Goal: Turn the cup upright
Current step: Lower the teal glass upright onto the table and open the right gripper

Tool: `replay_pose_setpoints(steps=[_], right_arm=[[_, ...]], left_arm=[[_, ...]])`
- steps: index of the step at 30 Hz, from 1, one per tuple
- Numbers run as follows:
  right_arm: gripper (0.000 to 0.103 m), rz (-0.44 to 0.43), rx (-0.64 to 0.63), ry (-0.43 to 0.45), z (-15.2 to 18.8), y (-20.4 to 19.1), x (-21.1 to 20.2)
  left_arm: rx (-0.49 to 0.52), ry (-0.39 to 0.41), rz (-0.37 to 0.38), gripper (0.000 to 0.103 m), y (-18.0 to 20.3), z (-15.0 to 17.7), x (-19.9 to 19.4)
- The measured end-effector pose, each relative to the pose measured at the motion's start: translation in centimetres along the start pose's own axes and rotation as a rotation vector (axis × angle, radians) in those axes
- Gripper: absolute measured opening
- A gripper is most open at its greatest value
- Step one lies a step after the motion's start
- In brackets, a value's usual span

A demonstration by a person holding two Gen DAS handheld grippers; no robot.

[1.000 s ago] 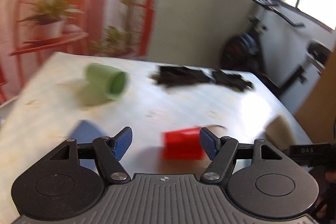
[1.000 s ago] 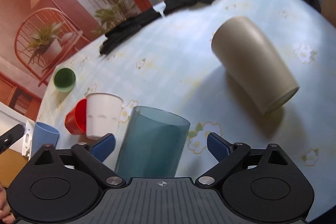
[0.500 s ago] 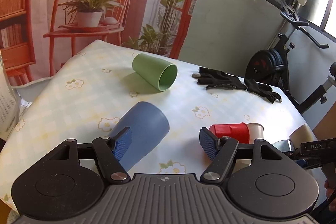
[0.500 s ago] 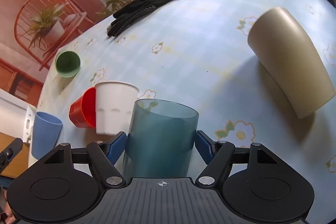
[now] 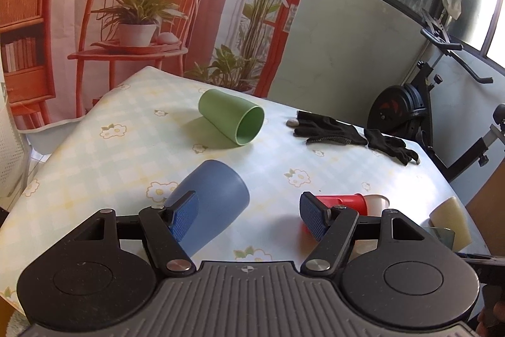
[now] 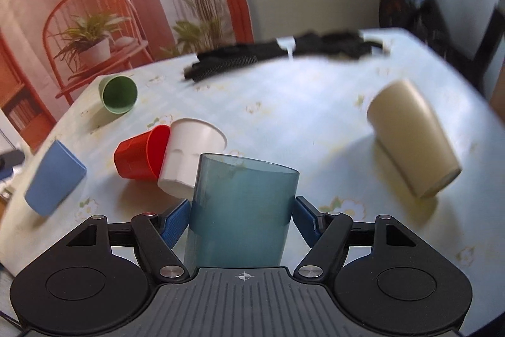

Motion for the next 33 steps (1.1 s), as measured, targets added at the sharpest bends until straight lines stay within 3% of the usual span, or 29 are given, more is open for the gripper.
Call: replay_pose_setpoints(steps=[8,21,28,30,33], right_arm=[[0.066,0.109,-0.054,0.159,-0.7,0.0,0.7],[0.065,0.129,-0.074,0.126,-0.9,-0.8,2.2],[0.066,0.084,-0.004,0.06,-0.8,-0.6,1.8],[0.071,0.087,0.007,0.055,-0.7,-0.7,1.5],[0.086,0.101,0.026,0.048,-0.8,-0.8,0.7]], left_arm=[[0.018,-0.004,0.012,0.073,0.3,0.5,-0.4],[-0.002,-0.018,0.002,0.073,-0.1,0.5,-0.8],[0.002,-0.03,0.023,0.086,0.1,0.3,-1.1],[0.024,-0.028,0.017,0.089,0.3,0.3,-1.3],[0.07,-0.013,0.011,0.09,0.8,0.3,-1.7]])
Point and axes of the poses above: each gripper's, at about its wrist camera, not at the fingertips, and x roughly the way its jaws point, y to its right, z to its underside, the point moved 4 cm from there along x, roughly the way its jaws point, and after that the axes turned 10 degrees about -x, right-handed, at the moved point
